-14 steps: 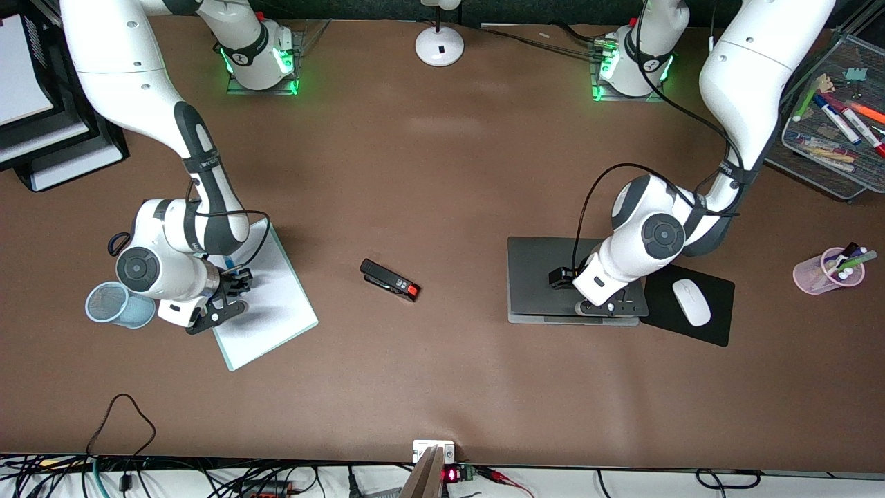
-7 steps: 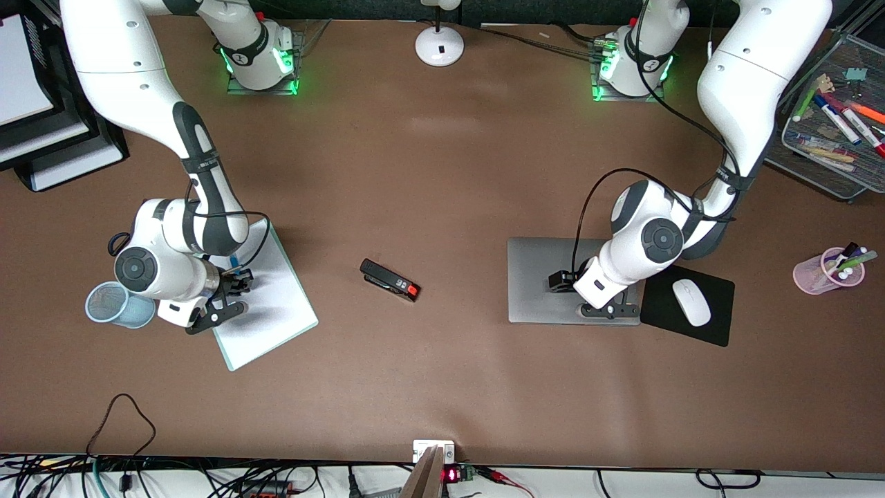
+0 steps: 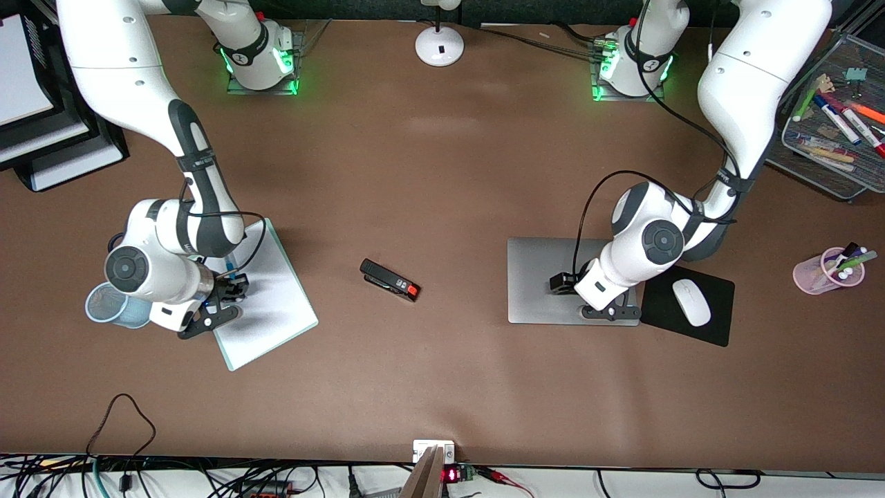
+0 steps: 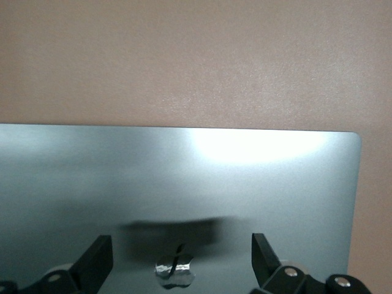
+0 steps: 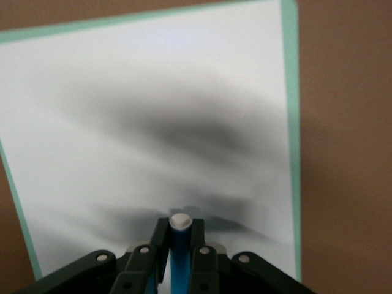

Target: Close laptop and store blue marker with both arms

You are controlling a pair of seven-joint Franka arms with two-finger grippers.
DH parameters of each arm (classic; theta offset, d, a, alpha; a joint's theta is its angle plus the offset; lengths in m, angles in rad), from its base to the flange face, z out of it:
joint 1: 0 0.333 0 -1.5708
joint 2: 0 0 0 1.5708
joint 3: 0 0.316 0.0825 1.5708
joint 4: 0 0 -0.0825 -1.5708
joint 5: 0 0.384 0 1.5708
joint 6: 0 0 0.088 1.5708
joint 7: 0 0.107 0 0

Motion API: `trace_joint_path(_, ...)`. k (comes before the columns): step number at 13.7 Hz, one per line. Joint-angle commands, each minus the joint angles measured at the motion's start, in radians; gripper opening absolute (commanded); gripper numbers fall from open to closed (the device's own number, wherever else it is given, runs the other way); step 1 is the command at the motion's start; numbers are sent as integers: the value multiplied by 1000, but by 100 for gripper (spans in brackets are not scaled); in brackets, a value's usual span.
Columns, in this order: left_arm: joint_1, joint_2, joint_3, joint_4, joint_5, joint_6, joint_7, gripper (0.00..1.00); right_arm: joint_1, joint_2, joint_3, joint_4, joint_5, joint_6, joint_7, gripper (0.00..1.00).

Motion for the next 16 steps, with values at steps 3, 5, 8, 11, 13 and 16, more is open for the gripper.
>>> trace_joint_path(3,9,-139,-3,6,26,-162,-7,100,-12,-49,-8,97,20,-111,-25,3)
trace_joint_path(5,11,-214,-5,7,25,-248,-4,100,-18,-56,-7,149,19,-167,-25,3)
trace_joint_path(8,51,-303,-6,7,23,-346,4,100,-36,-59,-11,202,8,-266,-27,3)
trace_joint_path(11,78,-398,-6,9,20,-424,4,100,-50,-69,-13,287,8,-407,-28,3)
trace_joint_path(13,100,-433,-5,53,19,-496,4,100,-59,-98,-7,317,8,-435,-49,3)
trace_joint_path(16,111,-433,-5,213,11,-715,6,100,-68,-153,-7,312,-1,-435,-134,3)
